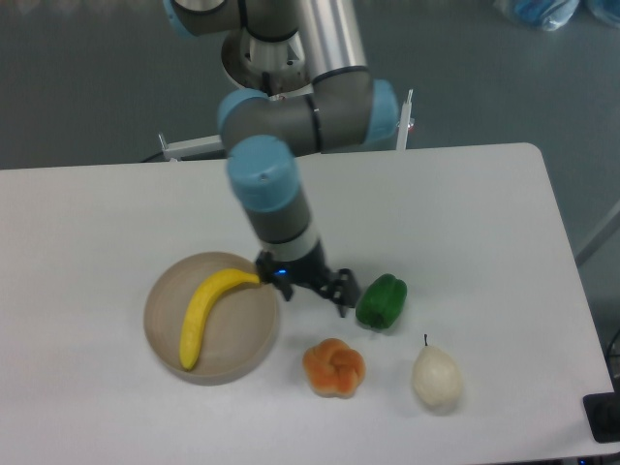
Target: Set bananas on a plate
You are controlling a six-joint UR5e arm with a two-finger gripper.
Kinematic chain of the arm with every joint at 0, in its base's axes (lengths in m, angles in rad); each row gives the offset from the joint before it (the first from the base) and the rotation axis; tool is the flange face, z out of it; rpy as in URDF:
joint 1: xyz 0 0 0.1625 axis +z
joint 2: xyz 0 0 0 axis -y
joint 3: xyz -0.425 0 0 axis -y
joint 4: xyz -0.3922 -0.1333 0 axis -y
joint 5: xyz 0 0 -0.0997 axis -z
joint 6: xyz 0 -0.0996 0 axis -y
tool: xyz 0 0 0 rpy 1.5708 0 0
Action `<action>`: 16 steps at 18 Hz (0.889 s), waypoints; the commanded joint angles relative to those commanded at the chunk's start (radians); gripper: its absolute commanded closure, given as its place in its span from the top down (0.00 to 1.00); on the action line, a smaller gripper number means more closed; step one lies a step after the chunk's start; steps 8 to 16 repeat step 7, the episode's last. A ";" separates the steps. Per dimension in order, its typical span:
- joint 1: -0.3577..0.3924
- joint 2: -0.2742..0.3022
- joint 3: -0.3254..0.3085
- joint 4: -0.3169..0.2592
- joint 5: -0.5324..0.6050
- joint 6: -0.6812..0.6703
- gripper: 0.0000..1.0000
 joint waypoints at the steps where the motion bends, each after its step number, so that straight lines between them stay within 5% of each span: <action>1: 0.014 0.002 0.003 0.000 0.002 0.046 1.00; 16: 0.043 -0.005 0.034 0.002 0.000 0.090 1.00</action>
